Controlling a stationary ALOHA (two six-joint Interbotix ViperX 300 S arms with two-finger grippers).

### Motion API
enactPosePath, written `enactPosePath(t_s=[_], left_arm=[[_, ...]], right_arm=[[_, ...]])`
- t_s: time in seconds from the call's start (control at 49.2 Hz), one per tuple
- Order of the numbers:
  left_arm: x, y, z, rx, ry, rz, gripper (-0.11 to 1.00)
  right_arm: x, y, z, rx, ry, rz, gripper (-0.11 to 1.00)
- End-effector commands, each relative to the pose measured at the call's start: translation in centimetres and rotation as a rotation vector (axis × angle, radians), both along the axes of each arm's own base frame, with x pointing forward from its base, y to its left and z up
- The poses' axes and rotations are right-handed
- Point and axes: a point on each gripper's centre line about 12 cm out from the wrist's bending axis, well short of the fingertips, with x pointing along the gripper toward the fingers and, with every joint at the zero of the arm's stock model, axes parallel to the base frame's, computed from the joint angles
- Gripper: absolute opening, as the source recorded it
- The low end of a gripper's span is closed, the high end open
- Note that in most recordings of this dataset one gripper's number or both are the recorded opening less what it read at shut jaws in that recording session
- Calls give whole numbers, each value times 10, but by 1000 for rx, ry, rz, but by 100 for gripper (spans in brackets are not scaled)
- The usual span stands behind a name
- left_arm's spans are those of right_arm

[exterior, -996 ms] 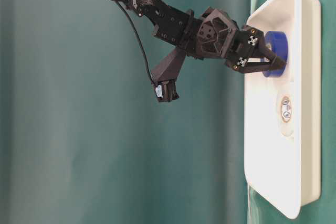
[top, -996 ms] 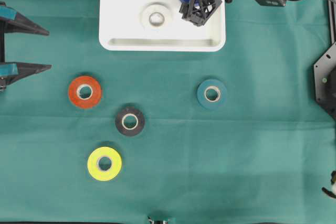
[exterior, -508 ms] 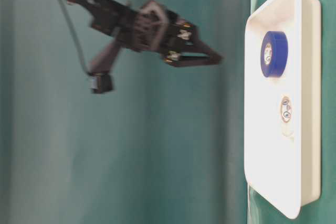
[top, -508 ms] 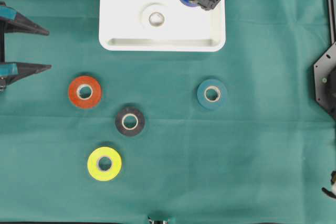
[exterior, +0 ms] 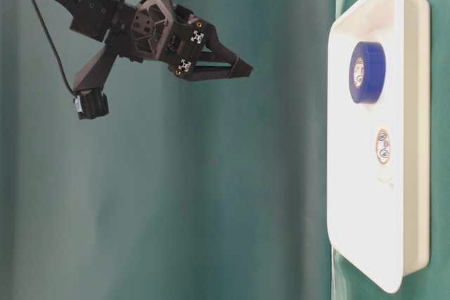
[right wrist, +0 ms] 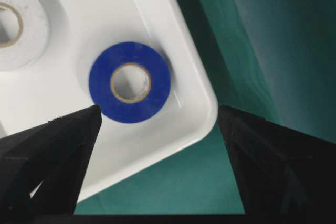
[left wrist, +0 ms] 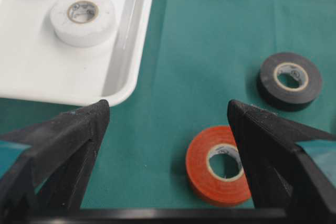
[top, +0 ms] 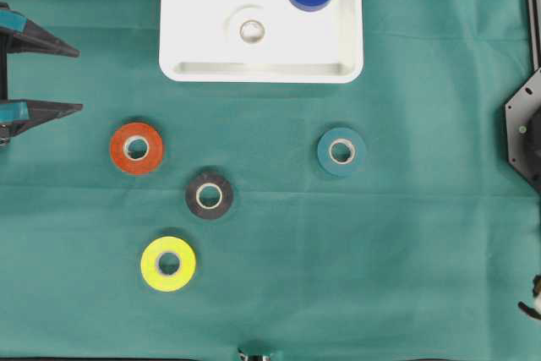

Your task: Pick up the tape from a random location and place it into the white case.

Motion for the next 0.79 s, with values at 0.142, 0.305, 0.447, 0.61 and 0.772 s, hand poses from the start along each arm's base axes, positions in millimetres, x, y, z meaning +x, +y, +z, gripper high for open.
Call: enactPosePath(t_s=[0.142, 0.305, 0.447, 0.61, 0.772], left_arm=[[2, 1, 2, -1, -3, 6, 95], [2, 1, 2, -1, -2, 6, 95], [2, 2, 1, -2, 1, 8, 95], [0, 4, -1, -3, 14, 22, 95], [0, 5, -1, -4, 18, 29, 95]], right_arm=[[8, 11, 20, -22, -65, 30, 89], [22, 43, 18, -13, -70, 108, 89], [36, 83, 18, -3, -78, 201, 89], [48, 137, 19, 5, -90, 331, 89], [52, 174, 20, 17, -109, 409, 89]])
